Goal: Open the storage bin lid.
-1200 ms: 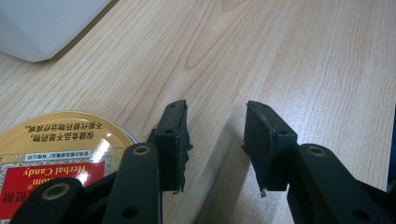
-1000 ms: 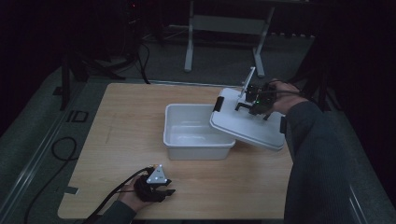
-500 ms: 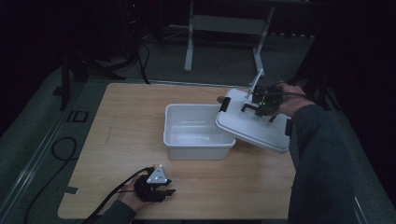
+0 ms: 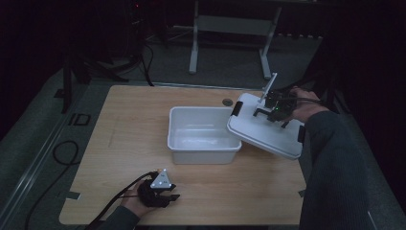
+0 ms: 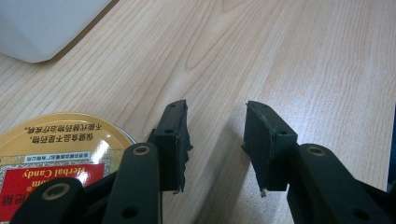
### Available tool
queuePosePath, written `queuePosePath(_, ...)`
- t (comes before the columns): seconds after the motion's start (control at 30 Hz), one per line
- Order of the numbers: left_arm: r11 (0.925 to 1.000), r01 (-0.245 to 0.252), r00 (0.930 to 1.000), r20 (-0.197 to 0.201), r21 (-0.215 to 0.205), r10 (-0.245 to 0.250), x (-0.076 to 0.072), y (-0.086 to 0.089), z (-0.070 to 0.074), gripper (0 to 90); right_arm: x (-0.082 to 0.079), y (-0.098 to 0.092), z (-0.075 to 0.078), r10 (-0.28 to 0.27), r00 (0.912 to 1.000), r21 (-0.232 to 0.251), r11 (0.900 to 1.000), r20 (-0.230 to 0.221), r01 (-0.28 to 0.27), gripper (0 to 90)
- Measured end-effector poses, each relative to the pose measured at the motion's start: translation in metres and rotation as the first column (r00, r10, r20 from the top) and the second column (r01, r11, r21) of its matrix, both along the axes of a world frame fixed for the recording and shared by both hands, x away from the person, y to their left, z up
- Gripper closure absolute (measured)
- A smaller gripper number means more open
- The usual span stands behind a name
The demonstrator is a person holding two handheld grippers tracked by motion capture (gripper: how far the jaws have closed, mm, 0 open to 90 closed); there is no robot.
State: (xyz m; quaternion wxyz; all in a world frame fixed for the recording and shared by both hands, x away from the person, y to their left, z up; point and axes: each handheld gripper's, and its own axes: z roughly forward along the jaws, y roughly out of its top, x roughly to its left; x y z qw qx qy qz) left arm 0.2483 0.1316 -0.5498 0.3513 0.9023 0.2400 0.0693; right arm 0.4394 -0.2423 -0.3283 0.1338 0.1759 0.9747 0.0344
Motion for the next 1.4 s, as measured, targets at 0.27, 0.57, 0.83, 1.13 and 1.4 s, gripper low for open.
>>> queuePosePath(0.27,1.0,0.0,1.0,0.001,0.0,0.0,0.0,0.0,0.0,59.7,0.0,-0.011,-0.005,-0.024,0.9997,0.01,1.0,-0.006,0.024,84.2)
queuePosePath(0.57,1.0,0.0,1.0,0.0,0.0,0.0,0.0,0.0,0.0,59.6,-0.001,-0.024,-0.011,-0.052,0.9985,0.018,0.998,-0.013,0.053,84.1)
queuePosePath(0.83,1.0,0.0,1.0,-0.001,-0.001,0.0,0.0,0.0,0.0,59.6,-0.002,-0.034,-0.016,-0.077,0.9969,0.013,0.997,-0.018,0.077,84.1)
queuePosePath(1.13,1.0,0.0,1.0,-0.001,-0.002,0.0,0.0,0.0,0.0,59.6,-0.004,-0.044,-0.017,-0.099,0.9949,0.001,0.995,-0.018,0.099,84.2)
queuePosePath(1.4,1.0,0.0,1.0,-0.002,-0.002,0.0,0.0,0.0,0.0,59.5,-0.004,-0.051,-0.024,-0.116,0.993,-0.001,0.993,-0.025,0.116,84.1)
